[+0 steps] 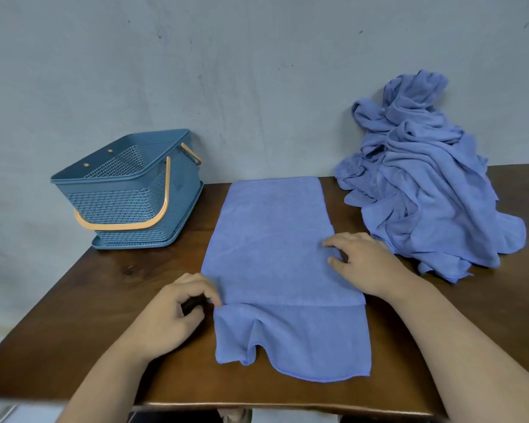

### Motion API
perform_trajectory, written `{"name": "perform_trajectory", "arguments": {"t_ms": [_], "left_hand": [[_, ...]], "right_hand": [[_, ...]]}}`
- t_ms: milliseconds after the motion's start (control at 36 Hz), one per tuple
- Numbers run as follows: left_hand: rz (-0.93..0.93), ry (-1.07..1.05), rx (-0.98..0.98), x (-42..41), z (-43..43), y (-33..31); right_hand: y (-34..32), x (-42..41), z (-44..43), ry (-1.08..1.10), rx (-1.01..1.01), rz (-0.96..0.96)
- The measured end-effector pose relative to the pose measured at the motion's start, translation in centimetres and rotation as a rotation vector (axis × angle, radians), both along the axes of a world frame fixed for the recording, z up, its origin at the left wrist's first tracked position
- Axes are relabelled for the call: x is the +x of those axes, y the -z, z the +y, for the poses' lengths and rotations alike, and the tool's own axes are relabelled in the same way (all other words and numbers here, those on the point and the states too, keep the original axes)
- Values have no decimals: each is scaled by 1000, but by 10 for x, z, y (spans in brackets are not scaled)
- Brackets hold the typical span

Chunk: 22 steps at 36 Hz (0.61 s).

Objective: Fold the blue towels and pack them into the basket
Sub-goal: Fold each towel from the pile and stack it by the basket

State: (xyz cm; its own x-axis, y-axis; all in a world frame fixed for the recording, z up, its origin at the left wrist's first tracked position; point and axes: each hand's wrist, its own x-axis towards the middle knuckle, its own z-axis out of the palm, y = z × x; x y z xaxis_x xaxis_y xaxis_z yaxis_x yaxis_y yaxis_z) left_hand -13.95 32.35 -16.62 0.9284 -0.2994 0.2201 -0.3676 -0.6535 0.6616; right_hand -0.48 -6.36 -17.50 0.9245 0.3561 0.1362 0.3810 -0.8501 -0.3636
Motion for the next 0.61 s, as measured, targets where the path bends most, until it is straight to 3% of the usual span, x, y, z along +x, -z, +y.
{"name": "perform_trajectory", "arguments": {"t_ms": [194,333,472,611], "left_hand": [[93,4,-2,-6,-3,-2],[128,4,-8,-9,-4,1],[94,-49,-5,-10,-9,3],[58,-114,-196,-10,-8,0]], "right_hand": [[10,-2,-4,-4,-27,9],[2,-6,0,-18,136,-82],[-9,-30,8,-282,416,-89],[-22,-56,3,-494,362,-59]]}}
